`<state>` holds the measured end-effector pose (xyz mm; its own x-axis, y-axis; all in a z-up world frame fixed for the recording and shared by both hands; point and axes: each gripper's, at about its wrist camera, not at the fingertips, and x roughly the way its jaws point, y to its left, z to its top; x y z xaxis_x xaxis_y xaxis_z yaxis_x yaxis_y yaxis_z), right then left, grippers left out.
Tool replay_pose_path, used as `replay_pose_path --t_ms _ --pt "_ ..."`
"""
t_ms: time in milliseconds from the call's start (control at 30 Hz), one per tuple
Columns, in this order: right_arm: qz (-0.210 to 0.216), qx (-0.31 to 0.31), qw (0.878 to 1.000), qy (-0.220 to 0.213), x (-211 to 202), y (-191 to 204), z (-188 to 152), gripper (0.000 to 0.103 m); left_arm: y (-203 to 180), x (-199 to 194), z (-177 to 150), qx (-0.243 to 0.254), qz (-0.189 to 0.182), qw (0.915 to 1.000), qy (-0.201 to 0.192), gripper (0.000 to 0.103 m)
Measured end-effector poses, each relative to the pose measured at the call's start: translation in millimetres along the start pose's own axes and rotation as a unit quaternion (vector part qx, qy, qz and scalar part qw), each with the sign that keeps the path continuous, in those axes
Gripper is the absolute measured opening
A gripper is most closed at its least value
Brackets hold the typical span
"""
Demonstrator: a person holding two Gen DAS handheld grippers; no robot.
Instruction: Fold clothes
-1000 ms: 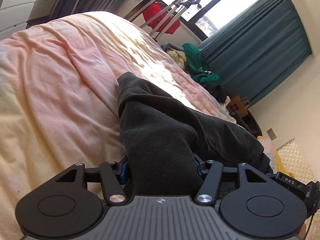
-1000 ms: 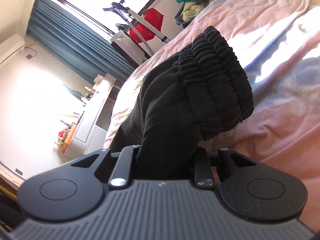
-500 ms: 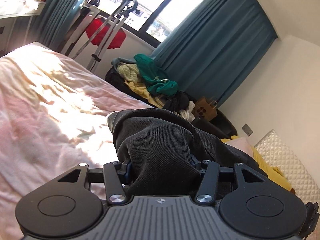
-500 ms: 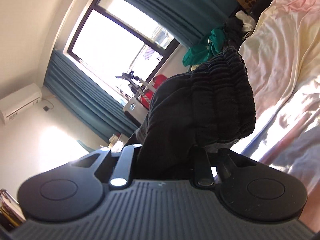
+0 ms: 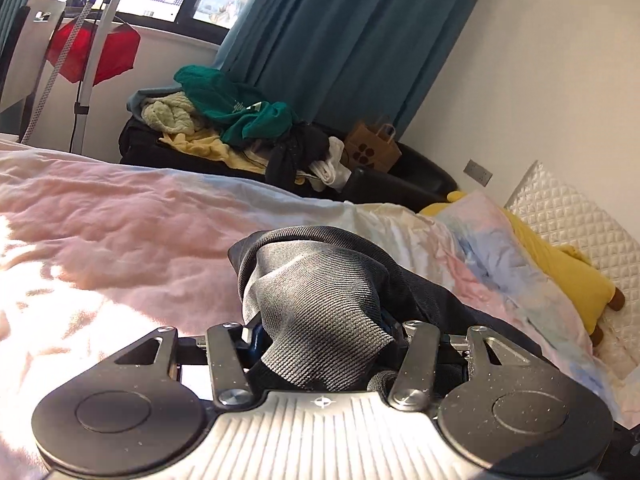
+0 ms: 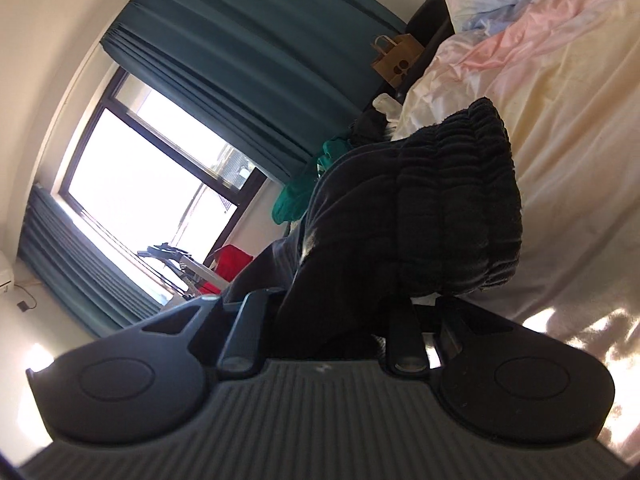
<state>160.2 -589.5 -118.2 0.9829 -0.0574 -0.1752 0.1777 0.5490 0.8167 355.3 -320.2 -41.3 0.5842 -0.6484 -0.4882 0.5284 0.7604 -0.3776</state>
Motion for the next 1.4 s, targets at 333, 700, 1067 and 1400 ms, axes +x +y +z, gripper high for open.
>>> replay_pose_path --t_ms 333,700,1067,1400 --pt "-0.063 0.080 0.992 0.079 1.7 -43.3 -36.7 0.039 43.3 21.1 -41.5 0.036 0.027 0.9975 0.055 0.071" --pt "-0.181 -0.017 0.982 0.047 -81.2 34.2 -41.5 0.047 -13.2 -79.7 -38.5 0.122 0.069 0.9871 0.077 0.089" --pt "-0.149 -0.185 0.971 -0.014 -181.3 129.2 -58.7 0.047 -81.0 -233.4 -69.4 0.191 0.059 0.9798 -0.011 0.103" --pt "-0.140 -0.251 0.957 -0.036 -220.1 166.8 -88.8 0.086 -108.7 -325.9 -113.7 0.211 0.063 0.9731 -0.069 0.103"
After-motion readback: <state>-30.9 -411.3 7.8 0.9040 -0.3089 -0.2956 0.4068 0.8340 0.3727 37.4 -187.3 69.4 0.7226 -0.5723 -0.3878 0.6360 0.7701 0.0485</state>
